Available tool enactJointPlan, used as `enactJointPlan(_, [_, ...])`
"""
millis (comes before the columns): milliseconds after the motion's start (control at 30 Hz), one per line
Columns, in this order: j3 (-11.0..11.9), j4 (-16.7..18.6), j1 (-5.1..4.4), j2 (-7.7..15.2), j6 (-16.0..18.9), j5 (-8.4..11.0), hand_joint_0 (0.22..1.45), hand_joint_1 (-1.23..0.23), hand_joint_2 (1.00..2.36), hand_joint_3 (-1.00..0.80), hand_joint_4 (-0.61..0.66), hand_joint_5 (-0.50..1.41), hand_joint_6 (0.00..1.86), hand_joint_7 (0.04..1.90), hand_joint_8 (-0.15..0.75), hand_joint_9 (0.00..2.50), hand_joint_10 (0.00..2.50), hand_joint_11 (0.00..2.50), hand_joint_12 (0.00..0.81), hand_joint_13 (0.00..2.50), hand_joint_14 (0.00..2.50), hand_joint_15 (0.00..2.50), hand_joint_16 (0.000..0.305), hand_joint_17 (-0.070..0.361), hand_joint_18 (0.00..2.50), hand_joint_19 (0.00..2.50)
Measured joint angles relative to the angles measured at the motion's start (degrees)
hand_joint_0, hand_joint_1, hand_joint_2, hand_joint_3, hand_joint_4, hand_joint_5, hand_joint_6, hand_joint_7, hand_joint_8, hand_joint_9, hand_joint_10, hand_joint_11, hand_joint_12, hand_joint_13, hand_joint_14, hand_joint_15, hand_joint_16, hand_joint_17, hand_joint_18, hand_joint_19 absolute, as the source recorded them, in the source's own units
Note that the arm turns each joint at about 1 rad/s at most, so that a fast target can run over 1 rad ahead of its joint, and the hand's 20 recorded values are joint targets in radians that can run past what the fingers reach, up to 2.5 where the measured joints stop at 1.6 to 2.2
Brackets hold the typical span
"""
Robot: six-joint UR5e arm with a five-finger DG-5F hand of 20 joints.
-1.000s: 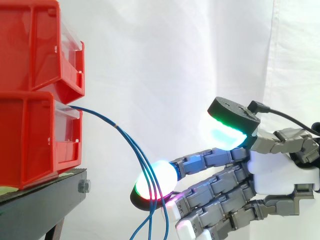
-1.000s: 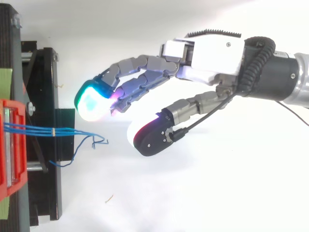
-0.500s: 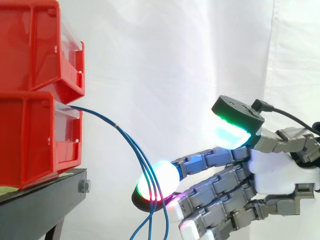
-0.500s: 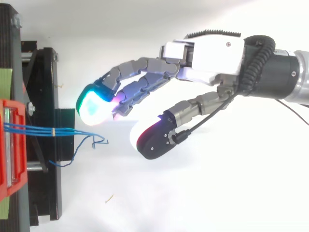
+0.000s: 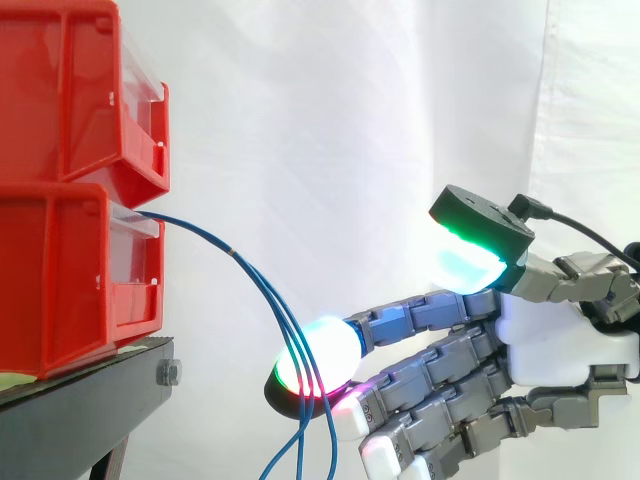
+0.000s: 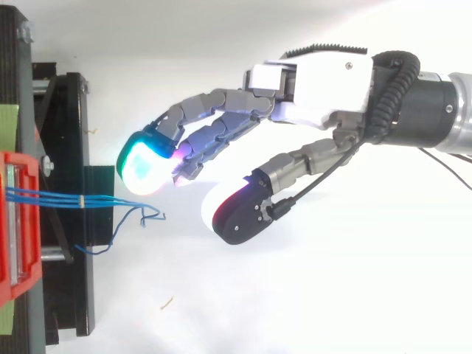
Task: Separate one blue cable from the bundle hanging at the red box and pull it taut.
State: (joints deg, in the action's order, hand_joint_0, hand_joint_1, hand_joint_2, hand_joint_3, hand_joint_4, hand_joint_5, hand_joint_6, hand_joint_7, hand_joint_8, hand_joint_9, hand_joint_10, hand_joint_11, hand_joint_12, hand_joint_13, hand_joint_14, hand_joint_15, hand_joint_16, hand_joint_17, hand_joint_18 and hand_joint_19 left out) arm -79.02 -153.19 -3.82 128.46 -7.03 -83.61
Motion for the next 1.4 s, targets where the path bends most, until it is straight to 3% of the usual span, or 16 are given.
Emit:
enactJointPlan(200, [0.4,0.6,0.19,1.1,0.1,-0.37,0.51,-0.63,1.00,-0.50,0.16,-0.21,0.50,0.70,0.287,0.64,0.01,0.25,0.371,0.73,0.01,0.34,0.049,0.111,0.61,0.45])
enactJointPlan(333, [3.8,0.3,0.68,4.4,1.2,-2.28,0.51,-0.63,1.00,-0.50,0.16,-0.21,0.50,0.70,0.288,0.64,0.01,0.25,0.372,0.73,0.01,0.34,0.049,0.111,0.61,0.44])
enactJointPlan(433, [5.4,-1.0,0.78,5.4,1.3,-3.24,0.51,-0.63,1.00,-0.50,0.16,-0.21,0.50,0.70,0.290,0.64,0.01,0.25,0.371,0.73,0.01,0.35,0.049,0.111,0.61,0.44])
enactJointPlan(767, [6.3,-0.4,1.33,5.7,2.7,-6.59,0.52,-0.64,1.00,-0.50,0.16,-0.21,0.50,0.71,0.287,0.65,0.01,0.26,0.368,0.74,0.01,0.35,0.049,0.109,0.61,0.44])
enactJointPlan(1167, [7.4,0.5,1.81,5.8,4.5,-8.51,0.54,-0.66,1.00,-0.50,0.17,-0.20,0.50,0.73,0.285,0.67,0.01,0.26,0.359,0.75,0.01,0.35,0.047,0.106,0.62,0.45])
enactJointPlan(1400, [7.5,2.8,1.69,5.9,4.5,-8.75,0.55,-0.66,1.00,-0.50,0.18,-0.19,0.50,0.73,0.283,0.67,0.01,0.27,0.355,0.75,0.01,0.35,0.046,0.104,0.62,0.46])
